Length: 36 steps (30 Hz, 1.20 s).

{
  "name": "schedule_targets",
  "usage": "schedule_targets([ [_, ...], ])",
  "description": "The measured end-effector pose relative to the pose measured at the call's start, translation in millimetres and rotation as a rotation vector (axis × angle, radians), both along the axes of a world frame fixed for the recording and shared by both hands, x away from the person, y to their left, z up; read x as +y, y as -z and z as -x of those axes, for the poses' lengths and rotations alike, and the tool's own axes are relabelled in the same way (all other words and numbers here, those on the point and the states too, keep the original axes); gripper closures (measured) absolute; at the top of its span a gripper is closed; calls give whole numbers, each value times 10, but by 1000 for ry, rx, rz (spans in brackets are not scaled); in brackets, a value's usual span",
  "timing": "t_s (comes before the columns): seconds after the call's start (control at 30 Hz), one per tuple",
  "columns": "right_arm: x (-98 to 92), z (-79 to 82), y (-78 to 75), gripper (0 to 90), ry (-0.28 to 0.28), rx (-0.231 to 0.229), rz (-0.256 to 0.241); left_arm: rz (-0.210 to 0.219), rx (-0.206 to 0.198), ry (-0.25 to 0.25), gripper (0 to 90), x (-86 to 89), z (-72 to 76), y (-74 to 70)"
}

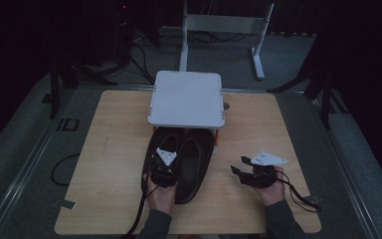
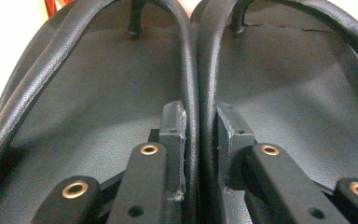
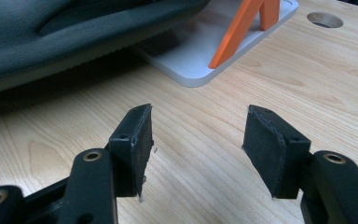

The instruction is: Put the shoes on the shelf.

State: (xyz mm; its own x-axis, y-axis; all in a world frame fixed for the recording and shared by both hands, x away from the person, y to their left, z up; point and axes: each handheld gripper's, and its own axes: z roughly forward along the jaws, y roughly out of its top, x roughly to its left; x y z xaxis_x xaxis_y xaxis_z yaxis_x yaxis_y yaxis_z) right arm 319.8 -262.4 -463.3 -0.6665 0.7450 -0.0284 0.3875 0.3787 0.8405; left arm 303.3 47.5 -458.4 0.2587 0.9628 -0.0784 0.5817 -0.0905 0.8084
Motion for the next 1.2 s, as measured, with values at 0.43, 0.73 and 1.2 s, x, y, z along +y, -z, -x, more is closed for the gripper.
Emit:
schedule_targets([
  [0.43, 0, 3, 2, 416, 2, -3, 9, -15, -20, -15, 751, -87, -138, -82],
  [0.73, 3, 2, 6, 417, 2, -1, 10, -22, -27, -28, 750, -111, -227, -135],
  [1.2, -3, 7, 0, 417, 3, -3, 9, -45, -38, -54, 750, -214, -386, -179],
])
